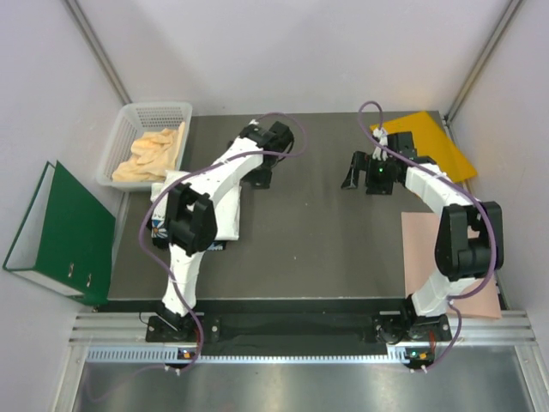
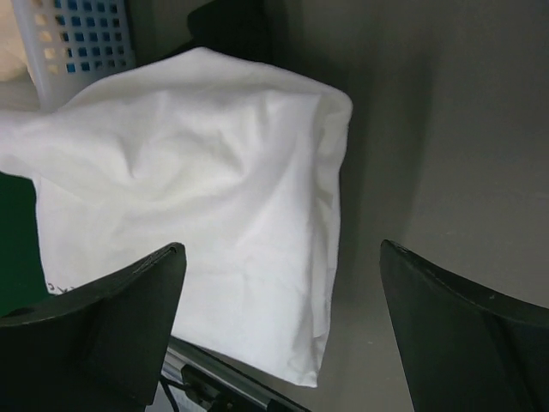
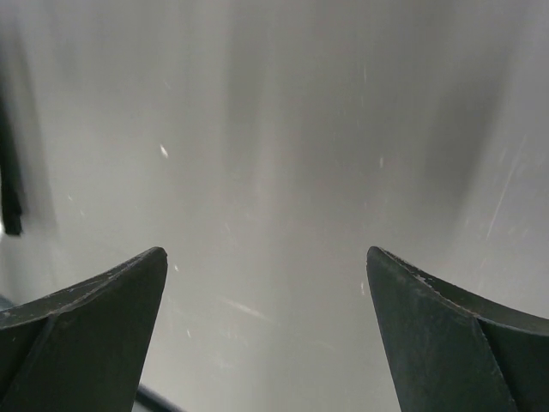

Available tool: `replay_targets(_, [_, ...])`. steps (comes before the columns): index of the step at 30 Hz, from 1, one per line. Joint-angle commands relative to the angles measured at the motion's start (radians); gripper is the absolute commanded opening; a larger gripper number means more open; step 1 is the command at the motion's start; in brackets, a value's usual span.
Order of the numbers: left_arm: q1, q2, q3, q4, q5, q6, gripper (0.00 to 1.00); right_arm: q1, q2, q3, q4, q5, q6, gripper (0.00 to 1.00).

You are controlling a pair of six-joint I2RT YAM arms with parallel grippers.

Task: Fold and stack the t-shirts
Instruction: Smooth out wrinkles on the folded tshirt

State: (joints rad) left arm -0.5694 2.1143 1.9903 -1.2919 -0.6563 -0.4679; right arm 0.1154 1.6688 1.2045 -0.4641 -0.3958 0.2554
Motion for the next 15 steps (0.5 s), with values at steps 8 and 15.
replay_targets(8, [0.078,-0.123,0.088,-0.104,0.061,-0.110,0.00,-0.010,0.062,0.145,-0.059,-0.104,0.010,1.00])
replay_targets(15, [0.316,-0.329,-0.192,0.040,0.254,-0.088,0.00,-0.003,0.095,0.161,-0.070,-0.129,0.021,1.00])
